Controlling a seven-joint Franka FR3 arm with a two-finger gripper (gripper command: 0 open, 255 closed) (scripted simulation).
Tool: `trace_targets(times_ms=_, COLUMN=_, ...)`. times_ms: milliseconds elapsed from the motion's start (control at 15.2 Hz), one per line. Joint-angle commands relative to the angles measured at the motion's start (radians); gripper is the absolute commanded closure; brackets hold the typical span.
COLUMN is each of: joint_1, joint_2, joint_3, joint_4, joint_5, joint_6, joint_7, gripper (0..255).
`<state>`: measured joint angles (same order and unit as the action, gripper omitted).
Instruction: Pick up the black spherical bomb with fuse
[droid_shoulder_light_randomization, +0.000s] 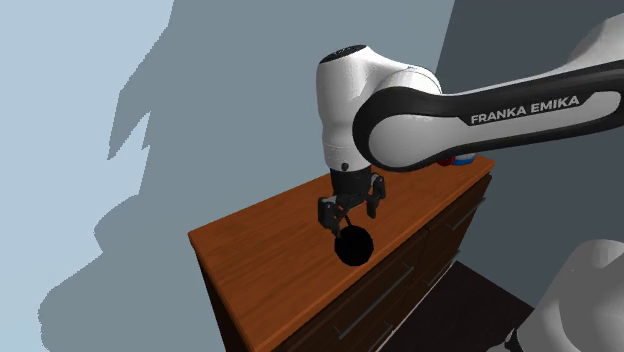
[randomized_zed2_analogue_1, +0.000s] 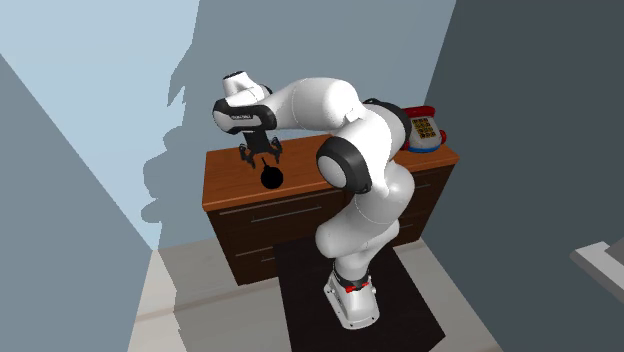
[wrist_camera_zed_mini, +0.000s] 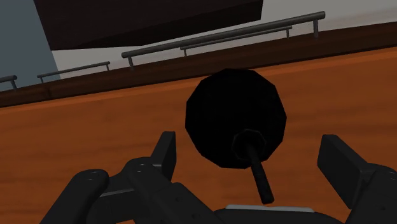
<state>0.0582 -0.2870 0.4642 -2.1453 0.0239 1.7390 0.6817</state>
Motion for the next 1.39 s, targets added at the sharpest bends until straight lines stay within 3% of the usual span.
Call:
trace_targets(times_ms=0, joint_1=0.001, joint_2=0.006, joint_3=0.003, joint_4=-0.022, joint_5=-0.001, joint_6=0.028, joint_7=0.005, gripper=0)
trace_targets(times_ms=132, joint_1=0.001, joint_2=0.007, joint_3=0.004, joint_4=-0.028, joint_5=-0.001, joint_6=0.035, joint_7=0.006, gripper=0)
trace_targets(times_ms=198, joint_1=0.000, joint_2=0.009, joint_3=0.004, joint_4=-0.028, joint_5=-0.002, joint_6=0.037, joint_7=0.005, gripper=255)
trace_targets(times_ms=792, joint_1=0.001, joint_2=0.007, joint_3=0.004, joint_4=-0.028, joint_5=-0.001, joint_6=0.035, joint_7=0.006, gripper=255)
trace_targets(times_ms=1320, joint_1=-0.002, joint_2=-0.005, joint_3=-0.005, joint_4=0.068, joint_5=-0.001, joint_6=-0.072, joint_7=-0.006, gripper=255)
